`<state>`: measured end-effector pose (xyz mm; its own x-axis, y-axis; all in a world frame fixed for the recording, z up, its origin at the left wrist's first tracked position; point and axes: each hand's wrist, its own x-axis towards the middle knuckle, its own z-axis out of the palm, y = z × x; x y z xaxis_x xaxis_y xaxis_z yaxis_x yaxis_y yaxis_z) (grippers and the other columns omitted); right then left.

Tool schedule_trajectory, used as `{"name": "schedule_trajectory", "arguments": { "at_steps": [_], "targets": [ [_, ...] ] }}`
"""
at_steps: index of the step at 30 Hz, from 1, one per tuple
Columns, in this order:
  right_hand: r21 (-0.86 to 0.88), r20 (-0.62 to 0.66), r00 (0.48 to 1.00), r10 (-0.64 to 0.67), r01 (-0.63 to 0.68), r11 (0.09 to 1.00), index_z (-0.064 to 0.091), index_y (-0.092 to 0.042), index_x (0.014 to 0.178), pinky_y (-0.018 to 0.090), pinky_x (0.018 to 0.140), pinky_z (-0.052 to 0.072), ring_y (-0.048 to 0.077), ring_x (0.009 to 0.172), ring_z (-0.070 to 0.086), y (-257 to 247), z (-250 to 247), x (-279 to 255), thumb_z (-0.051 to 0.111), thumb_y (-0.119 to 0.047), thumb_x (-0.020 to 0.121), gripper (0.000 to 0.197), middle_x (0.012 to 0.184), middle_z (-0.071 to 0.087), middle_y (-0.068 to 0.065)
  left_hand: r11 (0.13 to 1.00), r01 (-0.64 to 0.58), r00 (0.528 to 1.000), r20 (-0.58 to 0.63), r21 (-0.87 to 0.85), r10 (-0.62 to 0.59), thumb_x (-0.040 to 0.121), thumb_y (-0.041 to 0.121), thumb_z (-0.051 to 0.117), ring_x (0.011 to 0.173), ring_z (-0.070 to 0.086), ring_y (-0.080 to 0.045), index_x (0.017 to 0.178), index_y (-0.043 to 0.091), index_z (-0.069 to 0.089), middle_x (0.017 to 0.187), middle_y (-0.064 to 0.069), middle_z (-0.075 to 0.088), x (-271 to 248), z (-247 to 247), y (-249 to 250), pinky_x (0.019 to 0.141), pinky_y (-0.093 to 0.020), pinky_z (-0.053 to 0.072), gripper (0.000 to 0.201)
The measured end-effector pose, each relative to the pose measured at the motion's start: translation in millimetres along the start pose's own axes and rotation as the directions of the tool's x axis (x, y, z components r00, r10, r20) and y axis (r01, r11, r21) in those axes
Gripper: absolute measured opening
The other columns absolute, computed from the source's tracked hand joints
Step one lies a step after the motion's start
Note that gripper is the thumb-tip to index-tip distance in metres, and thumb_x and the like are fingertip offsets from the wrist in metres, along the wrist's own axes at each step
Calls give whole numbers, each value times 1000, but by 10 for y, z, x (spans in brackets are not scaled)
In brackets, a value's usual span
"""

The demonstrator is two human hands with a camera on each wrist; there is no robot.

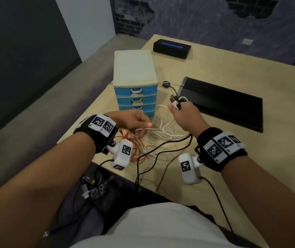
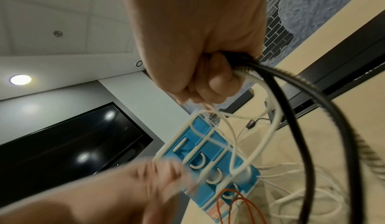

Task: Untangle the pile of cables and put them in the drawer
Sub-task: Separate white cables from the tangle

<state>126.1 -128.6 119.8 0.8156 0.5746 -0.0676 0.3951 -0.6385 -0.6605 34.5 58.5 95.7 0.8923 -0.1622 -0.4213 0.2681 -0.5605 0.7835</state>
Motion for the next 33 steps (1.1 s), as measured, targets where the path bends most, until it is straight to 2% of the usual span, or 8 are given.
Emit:
{"name": "schedule_trajectory", "arguments": {
  "at_steps": [6,10,13,19,23,25,29,33],
  "targets": [
    [114,279,954,-106,76,991,75,-15,80,29,52,35,17,47,44,-131,68,-87,49,-36,100,39,53,49,3,787,564,792,106,251,-601,81,27,72,87,67,-20,104,14,73,97,-1,74,-385,111,-672,74,-29,54,26],
    [136,758,647,-84,-30,990,74,-13,87,23,41,23,9,40,26,-264,109,-260,50,-36,100,35,47,32,-8,370,418,773,-111,830,-625,67,60,59,83,64,-13,100,36,69,96,14,67,-655,214,-998,75,-31,56,41],
    [-2,898,438,36,-79,997,73,-11,103,22,41,19,8,42,22,-247,208,-334,52,-36,100,33,51,27,-8,619,532,768,-20,578,-641,75,34,73,76,66,-14,97,19,74,92,2,72,-436,187,-981,71,-26,58,27],
    [-167,649,758,71,50,985,53,-12,70,22,41,31,13,40,36,-115,328,-334,52,-43,98,42,53,45,-1,740,424,902,-169,522,-398,93,15,55,70,60,-20,95,1,71,100,-12,71,15,79,-846,61,-15,47,21],
    [-197,760,637,129,36,980,59,-11,69,21,43,32,15,43,37,-94,324,-377,58,-47,92,43,51,46,-2,938,148,989,-71,313,-132,95,15,51,91,56,-19,105,9,69,101,-5,63,112,293,-435,80,-27,42,22],
    [-158,783,610,120,10,987,66,-15,69,22,43,31,14,43,36,-83,325,-397,61,-42,91,35,52,44,-2,989,133,974,174,66,-143,91,25,54,88,58,-13,99,19,69,100,0,68,69,538,-326,76,-28,44,18],
    [16,653,746,132,-188,982,74,-18,74,19,38,25,9,37,29,-10,295,-377,60,-27,94,26,53,40,-2,959,265,737,619,102,-269,98,16,49,101,64,-6,121,20,64,123,6,64,-49,923,-343,67,-11,47,27],
    [88,489,856,170,-242,966,74,-11,89,18,36,26,13,42,29,66,219,-351,50,-30,100,32,59,41,-1,957,183,828,490,225,-273,96,21,51,76,61,7,116,20,68,112,1,70,66,933,-456,65,-12,47,25]
  ]
}}
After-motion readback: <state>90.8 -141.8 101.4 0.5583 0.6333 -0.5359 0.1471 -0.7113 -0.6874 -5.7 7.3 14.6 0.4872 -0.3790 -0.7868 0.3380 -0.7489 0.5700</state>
